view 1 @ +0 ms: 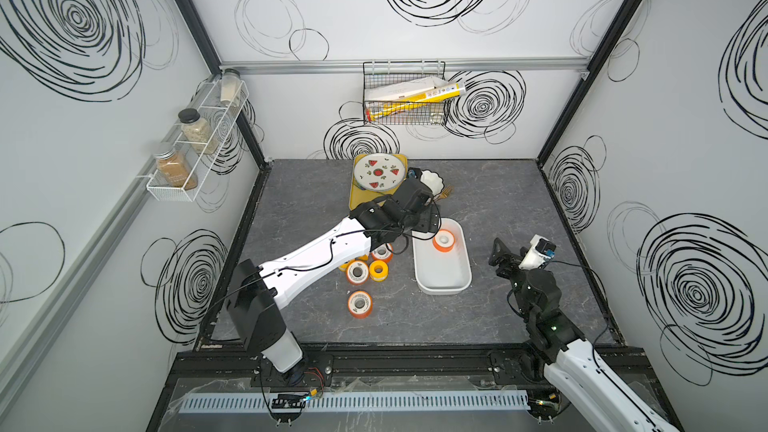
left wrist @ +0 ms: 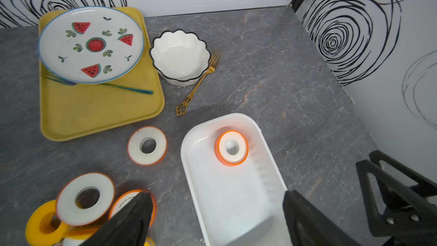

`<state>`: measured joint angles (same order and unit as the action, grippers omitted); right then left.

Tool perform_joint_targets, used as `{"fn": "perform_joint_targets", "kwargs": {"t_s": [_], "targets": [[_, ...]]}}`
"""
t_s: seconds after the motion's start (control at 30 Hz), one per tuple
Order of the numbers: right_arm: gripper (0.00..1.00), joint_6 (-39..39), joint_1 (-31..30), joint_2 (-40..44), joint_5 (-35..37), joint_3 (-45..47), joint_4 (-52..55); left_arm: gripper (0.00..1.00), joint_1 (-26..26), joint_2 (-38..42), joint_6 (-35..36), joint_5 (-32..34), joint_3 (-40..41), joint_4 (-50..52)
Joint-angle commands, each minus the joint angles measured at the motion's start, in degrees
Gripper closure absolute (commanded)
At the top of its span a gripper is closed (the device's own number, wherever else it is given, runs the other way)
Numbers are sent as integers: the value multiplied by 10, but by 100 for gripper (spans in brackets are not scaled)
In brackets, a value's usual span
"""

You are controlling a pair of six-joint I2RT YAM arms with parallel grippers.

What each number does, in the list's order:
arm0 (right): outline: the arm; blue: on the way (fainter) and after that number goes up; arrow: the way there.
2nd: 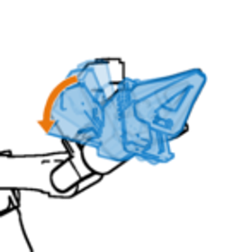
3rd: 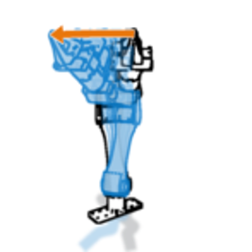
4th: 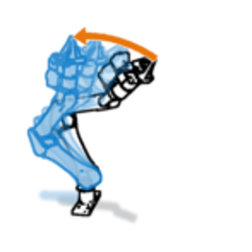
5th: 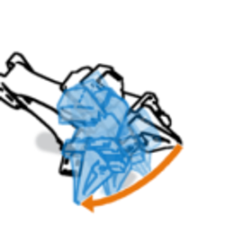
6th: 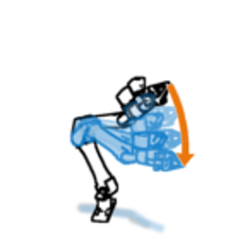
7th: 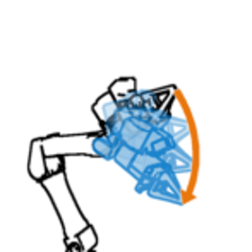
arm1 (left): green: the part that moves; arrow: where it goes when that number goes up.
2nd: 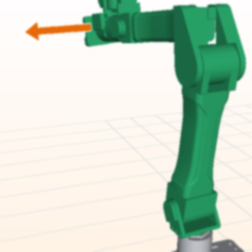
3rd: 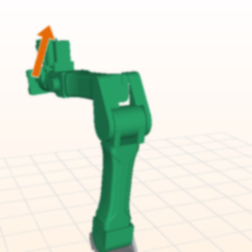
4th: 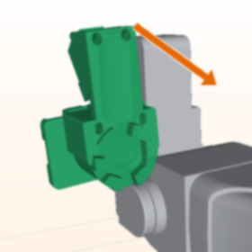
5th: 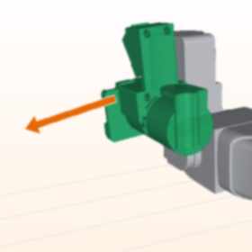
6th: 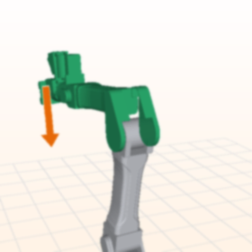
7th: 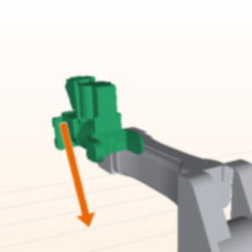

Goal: Put the sealing tape into the storage box
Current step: Place the sealing tape in the storage box, then pick up the sealing tape at the center of the board.

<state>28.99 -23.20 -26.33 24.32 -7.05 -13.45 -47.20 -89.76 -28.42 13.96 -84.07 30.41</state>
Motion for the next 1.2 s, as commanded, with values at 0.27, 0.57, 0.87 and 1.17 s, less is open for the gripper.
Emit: {"fn": "perform_joint_targets", "kwargs": {"t_s": [0.27, 0.57, 0.87, 1.17], "targets": [[9, 6, -3, 9, 15, 5, 7, 6, 53, 244, 21, 70, 200, 0], [8, 4, -3, 7, 15, 6, -2, 6, 55, 379, 17, 106, 305, 31], [8, -8, -3, -6, 1, -2, -10, 5, 55, 466, 20, 116, 370, 23], [16, -51, -4, -114, -119, -69, -12, 3, 81, 491, 34, 82, 383, 2]]}}
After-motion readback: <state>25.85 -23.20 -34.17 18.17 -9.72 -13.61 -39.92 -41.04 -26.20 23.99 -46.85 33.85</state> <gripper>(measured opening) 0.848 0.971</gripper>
